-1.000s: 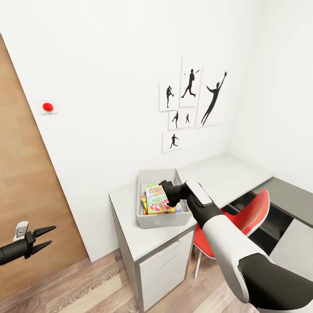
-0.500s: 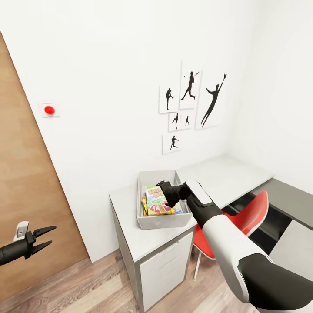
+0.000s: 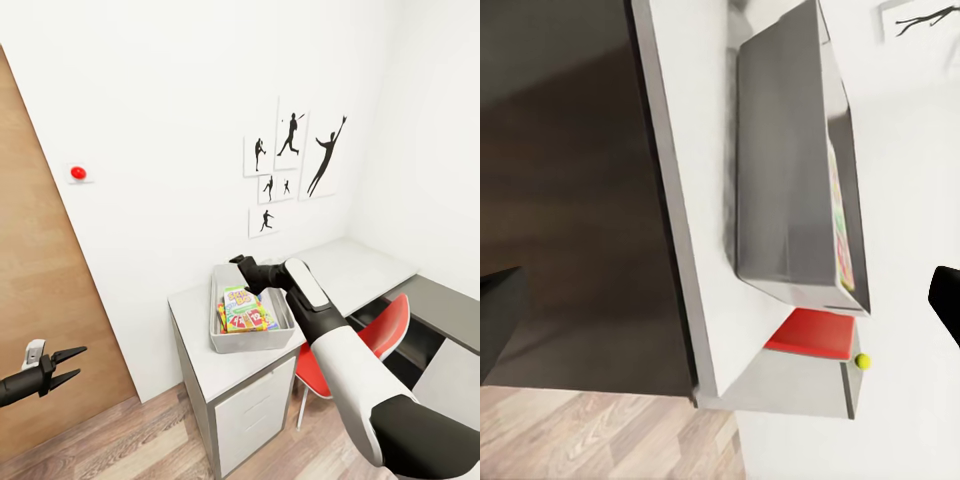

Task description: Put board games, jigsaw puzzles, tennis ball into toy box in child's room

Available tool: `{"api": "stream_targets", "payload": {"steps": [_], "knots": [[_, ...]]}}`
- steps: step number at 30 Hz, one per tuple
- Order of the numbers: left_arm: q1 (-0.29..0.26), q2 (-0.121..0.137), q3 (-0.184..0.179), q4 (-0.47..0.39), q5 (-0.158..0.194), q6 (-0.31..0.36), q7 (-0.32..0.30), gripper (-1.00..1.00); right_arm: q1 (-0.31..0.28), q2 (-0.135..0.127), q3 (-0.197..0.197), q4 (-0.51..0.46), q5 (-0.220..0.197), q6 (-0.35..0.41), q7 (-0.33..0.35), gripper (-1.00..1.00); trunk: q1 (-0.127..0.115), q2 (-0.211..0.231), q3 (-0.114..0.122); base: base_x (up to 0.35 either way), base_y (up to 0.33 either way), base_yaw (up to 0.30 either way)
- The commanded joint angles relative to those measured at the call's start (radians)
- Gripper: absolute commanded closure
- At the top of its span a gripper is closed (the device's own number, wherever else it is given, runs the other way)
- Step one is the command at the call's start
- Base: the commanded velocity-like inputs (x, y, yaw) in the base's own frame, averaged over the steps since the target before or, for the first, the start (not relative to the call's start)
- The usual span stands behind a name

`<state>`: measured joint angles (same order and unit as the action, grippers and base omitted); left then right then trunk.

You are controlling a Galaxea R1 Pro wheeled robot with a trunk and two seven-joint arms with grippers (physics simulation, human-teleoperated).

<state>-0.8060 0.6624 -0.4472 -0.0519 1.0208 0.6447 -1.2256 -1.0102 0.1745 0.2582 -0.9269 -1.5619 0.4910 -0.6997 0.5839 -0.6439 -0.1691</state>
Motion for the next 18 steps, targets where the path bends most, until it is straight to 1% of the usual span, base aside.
{"api": "stream_targets", "payload": {"steps": [1, 4, 9, 13, 16, 18], "knots": [[-0.001, 0.000, -0.009, 0.000, 0.008, 0.009, -0.003, -1.00, -0.001, 0.000, 0.005, -0.006, -0.003, 0.002, -0.007, -1.00, -0.004, 0.006, 0.001, 0.000, 0.000, 0.000], [-0.001, 0.000, -0.010, -0.001, 0.008, 0.009, -0.003, -1.00, -0.001, 0.000, 0.020, -0.021, 0.011, 0.005, -0.009, -1.00, -0.015, 0.027, 0.011, 0.000, 0.000, 0.000], [-0.001, 0.000, -0.012, -0.002, 0.008, 0.010, -0.003, -1.00, -0.001, 0.000, 0.047, -0.068, 0.045, 0.007, -0.010, -1.00, -0.034, 0.062, 0.026, 0.000, 0.000, 0.000], [-0.001, 0.001, -0.011, -0.003, 0.004, 0.012, -0.004, -1.00, -0.001, 0.000, 0.064, -0.139, 0.083, 0.018, -0.013, -1.00, -0.050, 0.090, 0.039, 0.000, 0.000, 0.000], [-0.002, 0.002, -0.010, -0.003, 0.001, 0.014, -0.004, -1.00, -0.001, 0.000, 0.067, -0.177, 0.098, 0.040, -0.017, -1.00, -0.061, 0.111, 0.048, 0.000, 0.000, 0.000], [-0.002, 0.003, -0.009, -0.004, -0.001, 0.024, -0.004, -1.00, 0.002, 0.000, 0.068, -0.230, 0.108, 0.062, -0.020, -1.00, -0.069, 0.125, 0.055, 0.000, 0.000, 0.000]]}}
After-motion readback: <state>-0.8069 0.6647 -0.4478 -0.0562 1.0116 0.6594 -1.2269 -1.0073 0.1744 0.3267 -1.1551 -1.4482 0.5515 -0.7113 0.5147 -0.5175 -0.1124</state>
